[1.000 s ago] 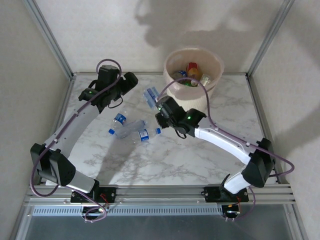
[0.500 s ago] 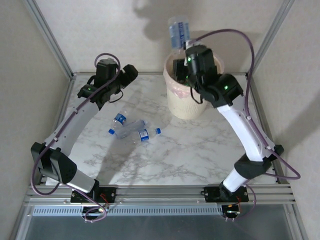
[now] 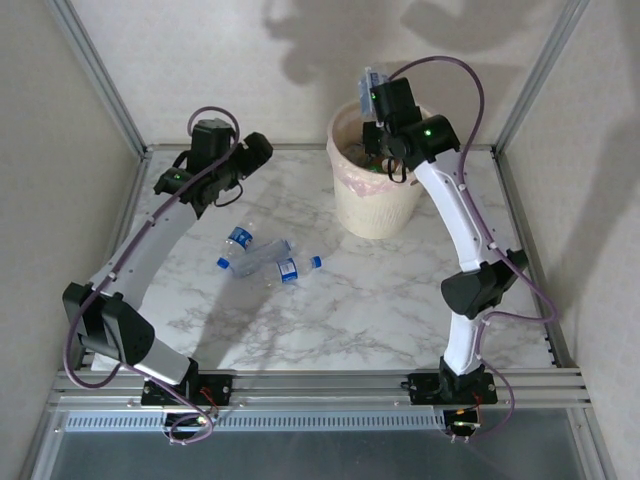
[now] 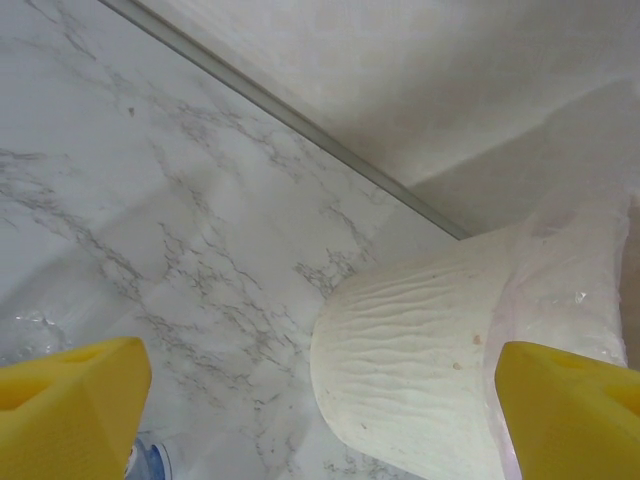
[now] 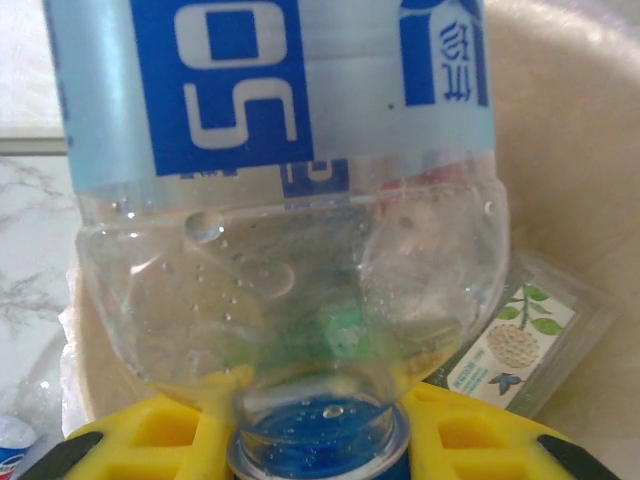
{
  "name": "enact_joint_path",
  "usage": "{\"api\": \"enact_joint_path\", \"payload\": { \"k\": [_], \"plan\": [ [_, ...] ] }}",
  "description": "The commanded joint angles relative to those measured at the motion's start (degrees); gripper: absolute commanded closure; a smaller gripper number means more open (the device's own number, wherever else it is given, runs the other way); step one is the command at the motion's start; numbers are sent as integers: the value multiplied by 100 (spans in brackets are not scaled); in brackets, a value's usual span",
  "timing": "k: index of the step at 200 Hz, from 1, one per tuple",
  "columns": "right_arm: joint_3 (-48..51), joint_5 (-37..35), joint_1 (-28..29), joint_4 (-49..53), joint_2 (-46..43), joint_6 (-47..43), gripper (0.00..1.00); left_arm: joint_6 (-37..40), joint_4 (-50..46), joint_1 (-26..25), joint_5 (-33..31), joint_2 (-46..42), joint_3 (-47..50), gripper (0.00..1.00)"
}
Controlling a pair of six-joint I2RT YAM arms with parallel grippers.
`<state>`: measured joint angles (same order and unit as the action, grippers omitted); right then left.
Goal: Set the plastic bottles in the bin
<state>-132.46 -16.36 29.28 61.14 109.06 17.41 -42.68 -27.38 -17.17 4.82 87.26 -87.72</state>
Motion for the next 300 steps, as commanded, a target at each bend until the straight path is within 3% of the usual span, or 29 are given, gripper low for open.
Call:
{"api": "enact_joint_path", "payload": {
  "k": [1, 32, 46, 70, 130, 191, 261, 300],
  "plan": [
    [-179, 238, 13, -29, 19, 67, 60, 171, -220, 73, -97, -215, 73, 11],
    [-180, 333, 10, -116, -23, 93, 37, 208, -259, 99, -172, -337, 194, 8],
    [-147, 301, 10, -89, -66, 111, 32, 223, -268, 117, -242, -385, 285, 5],
    [30, 286, 13, -136, -254, 168, 31, 365, -379, 161, -437, -384, 374, 1],
    [1365, 625, 223, -861, -1504, 280, 31, 1273, -735, 293, -1185, 140, 1055, 0],
    [2697, 880, 771, -1762, -2675, 468, 29, 1776, -875, 245, -1242, 858, 1598, 0],
    [3028, 950, 921, -1927, -2737, 626, 21, 2246, -693, 165, -1056, 1610, 1668, 0],
    [2833, 1047, 1005, -1854, -2522, 671, 19, 2325, -673, 161, -1338, 2204, 1160, 1]
  ]
}}
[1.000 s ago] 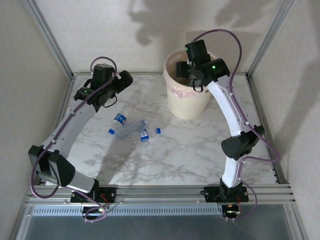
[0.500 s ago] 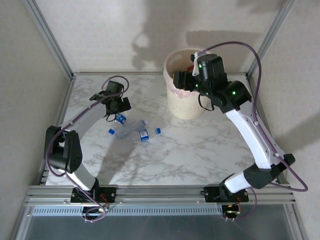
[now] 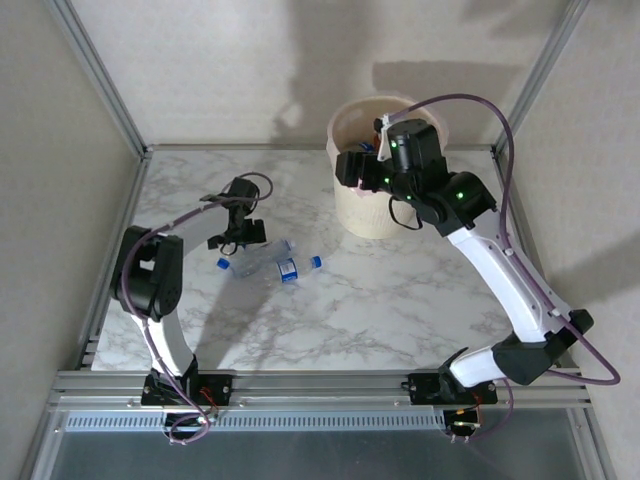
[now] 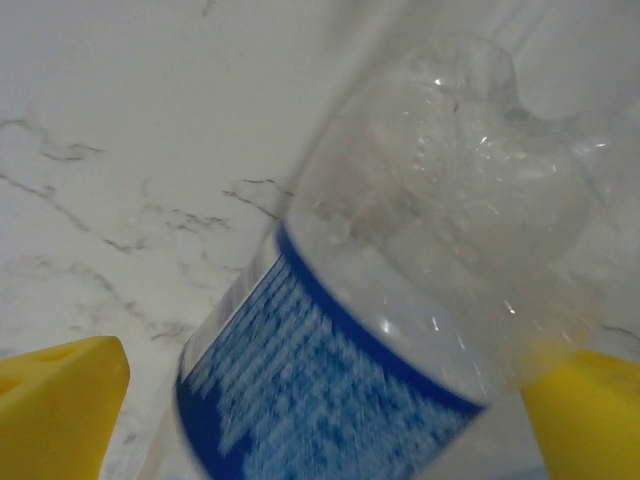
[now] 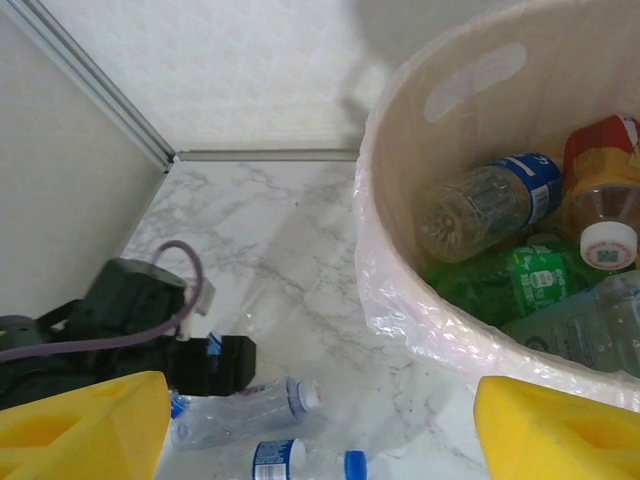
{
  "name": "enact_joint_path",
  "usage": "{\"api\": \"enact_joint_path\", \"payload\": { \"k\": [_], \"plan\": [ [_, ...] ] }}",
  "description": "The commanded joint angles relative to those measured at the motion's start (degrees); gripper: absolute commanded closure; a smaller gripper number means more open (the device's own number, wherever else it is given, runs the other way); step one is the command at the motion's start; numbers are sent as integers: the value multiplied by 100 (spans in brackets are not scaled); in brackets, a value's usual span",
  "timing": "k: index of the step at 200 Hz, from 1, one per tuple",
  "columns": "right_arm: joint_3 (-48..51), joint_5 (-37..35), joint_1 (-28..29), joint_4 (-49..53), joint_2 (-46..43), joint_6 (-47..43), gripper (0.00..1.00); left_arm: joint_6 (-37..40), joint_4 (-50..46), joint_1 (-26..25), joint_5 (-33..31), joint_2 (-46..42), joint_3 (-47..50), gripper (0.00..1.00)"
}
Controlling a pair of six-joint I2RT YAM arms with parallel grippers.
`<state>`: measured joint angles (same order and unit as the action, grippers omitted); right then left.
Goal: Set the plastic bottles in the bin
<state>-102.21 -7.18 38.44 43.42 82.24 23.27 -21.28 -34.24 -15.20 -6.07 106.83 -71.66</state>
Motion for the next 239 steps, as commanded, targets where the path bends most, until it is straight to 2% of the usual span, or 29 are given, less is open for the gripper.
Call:
{"api": "enact_joint_path", "payload": {
  "k": [1, 60, 85, 114, 214, 226, 239],
  "plan": [
    [-193, 133, 92, -80, 165, 88, 19, 185, 18, -35, -252, 263, -459, 0],
    [-320, 35, 314, 50, 335, 188, 20, 245, 203, 69, -232, 1038, -1069, 0],
    [-412, -59, 337, 130, 380, 195, 21, 247, 154, 157, -198, 1217, -1217, 5],
    [-439, -102, 374, 123, 387, 246, 23, 212, 205, 345, -58, 1237, -1186, 13],
    [-573, -284, 507, 202, 447, 261, 27, 54, 137, 661, -9, 852, -1009, 29],
    [-552, -297, 515, 194, 434, 258, 27, 51, 129, 689, 110, 774, -957, 29],
    [-537, -293, 511, 193, 429, 259, 27, 84, 42, 703, 219, 766, -925, 21]
  ]
}}
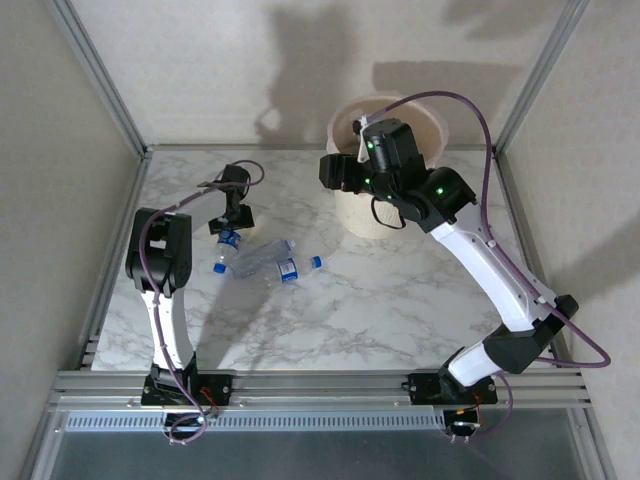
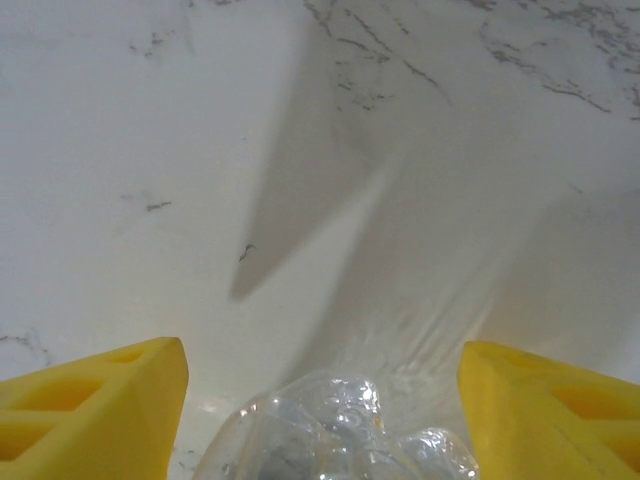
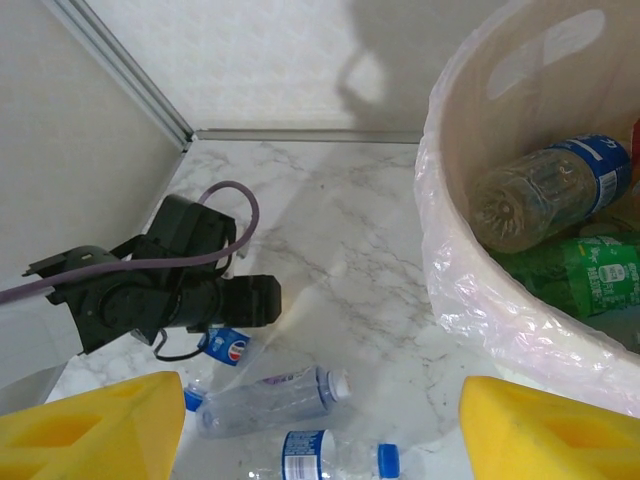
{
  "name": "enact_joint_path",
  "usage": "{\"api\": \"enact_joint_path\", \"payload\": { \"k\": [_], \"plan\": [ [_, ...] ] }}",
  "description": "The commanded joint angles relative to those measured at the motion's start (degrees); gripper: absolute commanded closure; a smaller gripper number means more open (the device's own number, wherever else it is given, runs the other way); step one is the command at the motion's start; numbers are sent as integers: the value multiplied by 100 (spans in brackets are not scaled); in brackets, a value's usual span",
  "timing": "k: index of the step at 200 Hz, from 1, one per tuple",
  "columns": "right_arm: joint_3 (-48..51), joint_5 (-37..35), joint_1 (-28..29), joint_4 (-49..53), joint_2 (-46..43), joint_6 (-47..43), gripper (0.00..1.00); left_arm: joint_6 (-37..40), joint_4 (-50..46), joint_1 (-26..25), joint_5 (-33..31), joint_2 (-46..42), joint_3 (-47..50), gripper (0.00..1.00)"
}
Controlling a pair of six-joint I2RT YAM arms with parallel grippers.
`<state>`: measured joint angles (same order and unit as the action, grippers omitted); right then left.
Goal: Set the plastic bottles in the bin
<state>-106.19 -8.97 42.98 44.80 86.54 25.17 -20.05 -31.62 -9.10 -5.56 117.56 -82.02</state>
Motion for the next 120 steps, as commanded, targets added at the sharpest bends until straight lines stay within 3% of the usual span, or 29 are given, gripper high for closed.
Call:
{"api": "enact_joint_path", "payload": {
  "k": [1, 23, 41, 75, 120],
  "plan": [
    [-134, -118, 59, 56, -8, 77, 27, -32, -230, 93, 169, -310, 114, 20],
    [-112, -125, 75, 39, -39, 76, 25, 28, -360, 93, 145, -384, 258, 9],
    [-53, -123, 87, 4, -84, 82, 23, 38, -374, 101, 151, -562, 416, 7],
    [20, -105, 114, -36, -110, 86, 23, 71, -371, 102, 380, -653, 509, 8],
    [1, -139, 149, -34, -102, 94, 24, 20, -297, 111, 424, -362, 411, 18]
  ]
}}
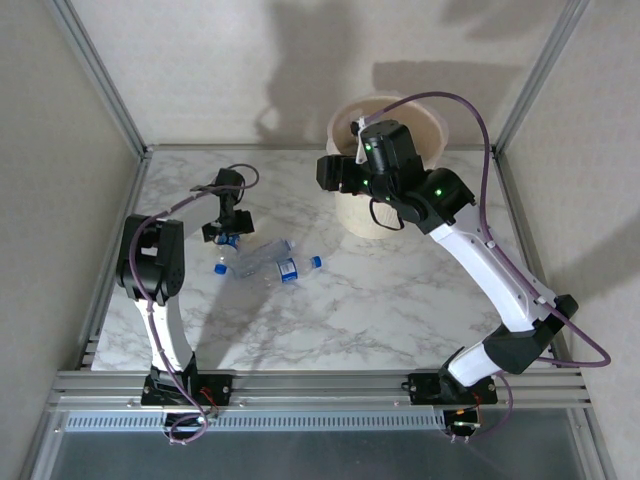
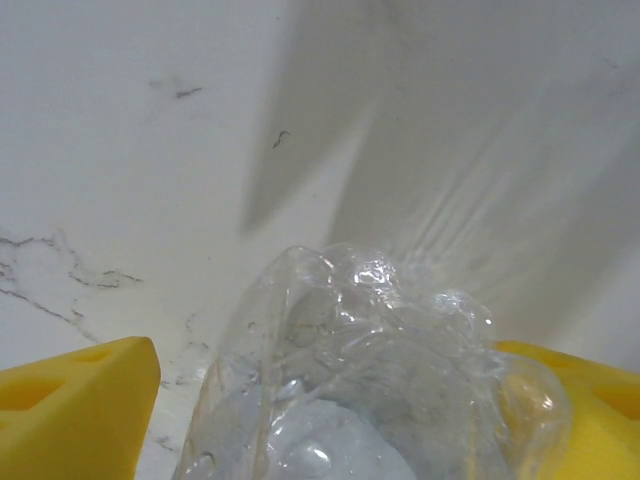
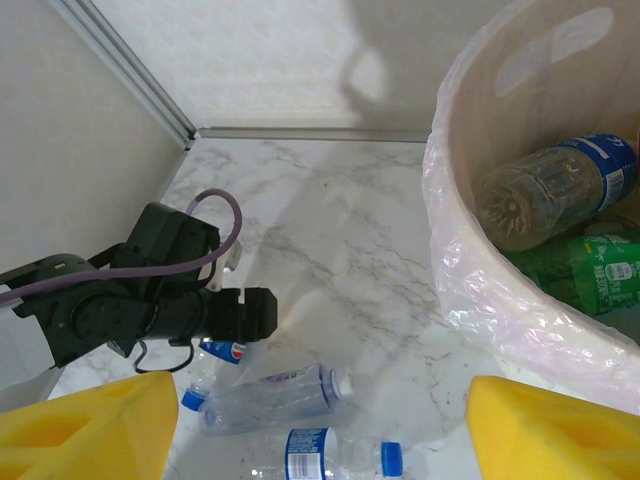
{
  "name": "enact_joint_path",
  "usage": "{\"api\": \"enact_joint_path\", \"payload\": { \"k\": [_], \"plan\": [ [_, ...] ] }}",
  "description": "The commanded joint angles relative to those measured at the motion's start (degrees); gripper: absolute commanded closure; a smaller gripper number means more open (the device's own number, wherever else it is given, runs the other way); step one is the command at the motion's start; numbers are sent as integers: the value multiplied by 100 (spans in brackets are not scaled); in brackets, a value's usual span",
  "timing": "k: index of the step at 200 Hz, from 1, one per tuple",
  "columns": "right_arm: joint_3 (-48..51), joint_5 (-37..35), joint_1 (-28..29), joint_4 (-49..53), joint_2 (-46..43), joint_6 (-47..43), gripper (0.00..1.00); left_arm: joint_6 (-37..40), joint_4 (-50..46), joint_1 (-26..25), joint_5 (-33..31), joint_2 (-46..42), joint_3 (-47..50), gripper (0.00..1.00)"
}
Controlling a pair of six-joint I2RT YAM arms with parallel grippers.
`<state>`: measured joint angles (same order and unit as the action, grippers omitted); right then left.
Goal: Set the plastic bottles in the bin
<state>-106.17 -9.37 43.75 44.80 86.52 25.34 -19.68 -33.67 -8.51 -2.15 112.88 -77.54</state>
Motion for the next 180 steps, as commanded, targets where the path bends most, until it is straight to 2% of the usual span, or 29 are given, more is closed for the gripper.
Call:
{"api": "enact_joint_path", "payload": {
  "k": [1, 53, 124, 180],
  "plan": [
    [0, -104, 72, -33, -105, 76, 24, -22, -85, 56, 83, 108, -40, 19],
    [26, -160, 99, 12, -160, 127, 27, -71, -82, 78, 94, 251, -192, 26],
    [50, -206, 134, -31, -206, 164, 32, -166, -153, 113, 4, -11, -251, 35],
    [44, -106, 136, -72, -188, 140, 33, -243, -393, 113, -22, -360, -528, 37]
  ]
}}
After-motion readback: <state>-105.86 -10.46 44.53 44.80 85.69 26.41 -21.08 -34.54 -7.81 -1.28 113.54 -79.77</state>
